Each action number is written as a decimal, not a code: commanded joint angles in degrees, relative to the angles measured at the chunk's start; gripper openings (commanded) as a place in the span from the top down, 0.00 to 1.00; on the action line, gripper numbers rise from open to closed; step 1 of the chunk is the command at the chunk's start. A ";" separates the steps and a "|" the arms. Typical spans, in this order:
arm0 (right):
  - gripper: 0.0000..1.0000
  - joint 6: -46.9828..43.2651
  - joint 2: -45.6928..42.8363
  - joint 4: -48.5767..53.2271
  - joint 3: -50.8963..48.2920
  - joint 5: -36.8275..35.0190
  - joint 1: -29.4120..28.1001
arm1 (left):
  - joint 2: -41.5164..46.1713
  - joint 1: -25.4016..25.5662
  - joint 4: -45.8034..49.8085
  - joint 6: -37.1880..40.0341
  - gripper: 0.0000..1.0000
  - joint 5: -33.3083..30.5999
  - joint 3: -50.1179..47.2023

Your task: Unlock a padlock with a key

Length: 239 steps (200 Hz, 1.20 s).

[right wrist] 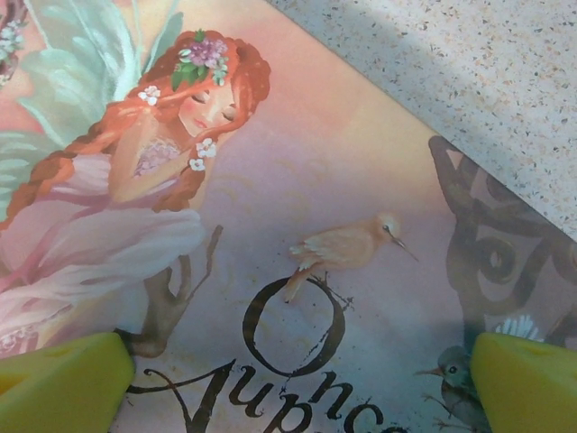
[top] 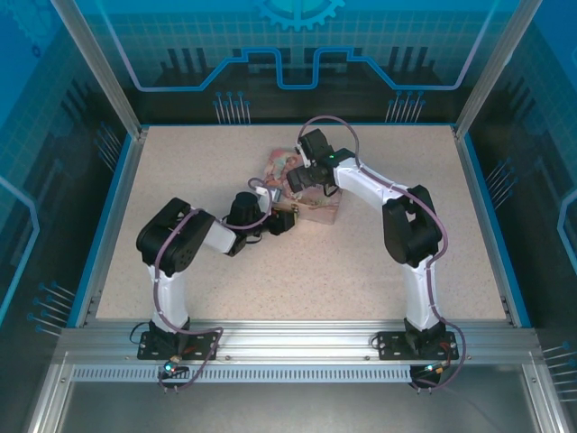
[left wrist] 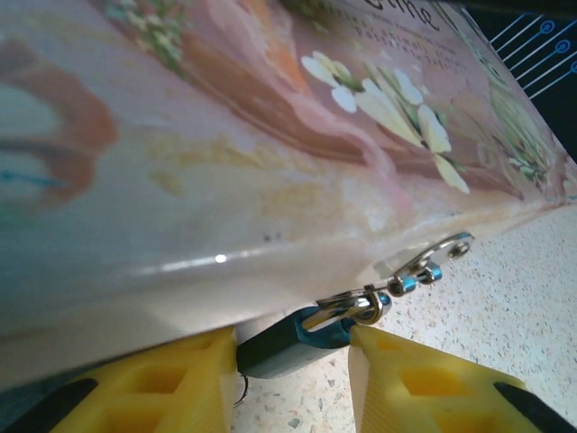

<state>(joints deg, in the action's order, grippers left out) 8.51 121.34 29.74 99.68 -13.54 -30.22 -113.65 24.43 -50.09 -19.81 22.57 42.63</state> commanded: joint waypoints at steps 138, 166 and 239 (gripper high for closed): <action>0.00 -0.43 1.53 7.80 -3.63 3.85 -1.46 | -2.45 3.59 -8.87 -6.88 0.70 -4.46 0.72; 0.00 -0.29 1.40 7.47 -3.71 4.21 -1.46 | -2.50 3.61 -9.15 -7.25 0.77 -4.55 0.39; 0.00 -6.63 -15.27 -10.21 -15.12 5.76 1.13 | 4.10 3.05 -5.32 -23.65 1.00 -6.40 -1.37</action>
<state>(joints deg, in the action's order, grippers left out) 6.66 114.26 23.92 89.21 -9.58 -30.13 -114.28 28.05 -56.03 -34.28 18.83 41.54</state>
